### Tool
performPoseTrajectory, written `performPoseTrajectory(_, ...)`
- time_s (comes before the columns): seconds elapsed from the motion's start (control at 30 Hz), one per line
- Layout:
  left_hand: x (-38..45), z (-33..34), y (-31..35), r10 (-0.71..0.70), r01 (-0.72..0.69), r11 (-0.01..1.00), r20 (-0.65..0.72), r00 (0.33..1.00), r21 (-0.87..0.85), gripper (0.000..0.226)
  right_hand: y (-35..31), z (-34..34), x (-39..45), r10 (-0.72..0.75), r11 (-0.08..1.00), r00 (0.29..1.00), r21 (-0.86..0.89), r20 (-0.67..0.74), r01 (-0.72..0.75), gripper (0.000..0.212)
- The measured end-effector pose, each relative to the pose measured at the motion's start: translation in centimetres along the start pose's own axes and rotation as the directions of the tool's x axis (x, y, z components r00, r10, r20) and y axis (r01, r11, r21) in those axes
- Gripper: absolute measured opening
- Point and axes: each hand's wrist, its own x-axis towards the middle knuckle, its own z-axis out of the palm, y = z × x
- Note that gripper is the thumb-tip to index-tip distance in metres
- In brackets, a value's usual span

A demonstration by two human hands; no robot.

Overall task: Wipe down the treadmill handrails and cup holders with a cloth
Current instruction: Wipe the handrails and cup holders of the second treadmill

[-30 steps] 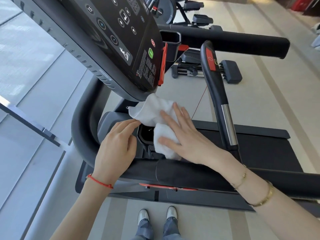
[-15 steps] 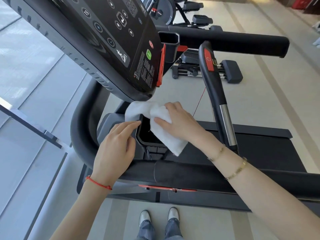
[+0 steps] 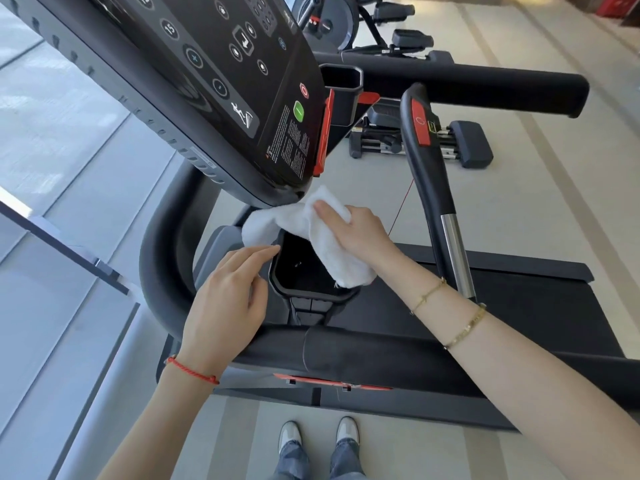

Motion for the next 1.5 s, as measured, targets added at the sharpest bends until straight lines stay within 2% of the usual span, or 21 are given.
performPoseTrajectory(0.1,-0.1,0.0,0.0,0.002,-0.002,1.000,0.003,1.000,-0.009,0.048,-0.4,-0.7,0.2,0.090,0.983,0.994,0.152,0.060,-0.098,0.061)
performPoseTrajectory(0.23,0.0,0.0,-0.1,0.000,0.000,1.000,0.015,1.000,-0.011,0.048,2.0,-2.0,-2.5,0.145,0.981,0.988,0.121,0.044,-0.149,0.071)
performPoseTrajectory(0.4,0.0,0.0,-0.1,0.004,-0.004,1.000,0.010,1.000,-0.006,0.042,3.0,-1.7,-4.7,0.236,0.965,0.951,0.067,0.202,-0.254,0.080)
performPoseTrajectory(0.47,0.0,0.0,-0.1,0.005,-0.005,1.000,0.010,1.000,0.004,0.038,2.4,-1.0,-3.9,0.201,0.977,0.971,0.046,0.132,-0.208,0.079)
performPoseTrajectory(0.57,0.0,0.0,0.0,0.013,-0.013,1.000,0.020,1.000,0.020,0.036,1.7,-0.7,-2.9,0.025,0.999,0.999,0.026,-0.046,-0.024,0.082)
performPoseTrajectory(0.63,0.0,-0.2,-0.1,0.015,-0.016,0.999,0.024,1.000,0.030,0.034,1.5,-0.6,-2.9,-0.088,0.996,0.995,0.025,-0.046,0.089,0.074)
performPoseTrajectory(0.7,0.1,-0.3,0.0,0.012,-0.013,0.999,0.021,1.000,0.031,0.033,1.7,-0.5,-3.2,-0.127,0.992,0.992,-0.009,-0.008,0.127,0.059)
performPoseTrajectory(0.77,0.0,-0.6,0.0,0.022,-0.022,0.999,0.023,0.999,0.035,0.032,1.9,-0.7,-3.8,-0.061,0.998,0.998,0.022,0.025,0.060,0.049)
performPoseTrajectory(0.93,-0.3,-1.9,-1.2,0.060,-0.067,0.995,0.099,0.993,0.070,0.032,2.1,-1.3,-6.3,0.185,0.970,0.971,0.128,0.153,-0.205,0.049)
performPoseTrajectory(1.0,-0.2,-2.8,-2.0,0.089,-0.100,0.992,0.144,0.986,0.072,0.031,2.0,-1.0,-7.2,0.214,0.965,0.958,0.107,0.192,-0.237,0.041)
performPoseTrajectory(1.07,0.2,-3.4,-2.8,0.139,-0.153,0.986,0.179,0.974,0.070,0.029,1.8,-0.3,-7.6,0.241,0.970,0.951,-0.024,0.195,-0.241,0.035)
performPoseTrajectory(1.13,0.5,-4.0,-3.6,0.178,-0.195,0.978,0.200,0.964,0.072,0.027,1.2,0.9,-7.3,0.289,0.939,0.951,-0.226,0.112,-0.259,0.037)
performPoseTrajectory(1.2,0.7,-4.6,-4.4,0.223,-0.242,0.968,0.210,0.952,0.069,0.025,0.2,1.9,-6.6,0.273,0.918,0.961,-0.288,-0.044,-0.274,0.038)
performPoseTrajectory(1.27,0.9,-5.1,-5.4,0.272,-0.290,0.955,0.215,0.938,0.059,0.029,-0.6,2.3,-5.8,0.237,0.936,0.962,-0.232,-0.134,-0.263,0.039)
performPoseTrajectory(1.33,1.1,-5.6,-6.2,0.293,-0.312,0.948,0.218,0.931,0.059,0.031,-1.1,2.3,-5.7,0.212,0.961,0.965,-0.149,-0.156,-0.235,0.057)
performPoseTrajectory(1.37,1.2,-5.9,-6.6,0.291,-0.310,0.949,0.214,0.932,0.058,0.031,-1.1,2.3,-6.0,0.207,0.968,0.965,-0.111,-0.163,-0.227,0.059)
performPoseTrajectory(1.5,1.4,-5.8,-7.8,0.253,-0.256,0.967,0.203,0.946,-0.011,0.032,-0.5,2.6,-9.7,0.223,0.975,0.958,0.031,-0.180,-0.221,0.054)
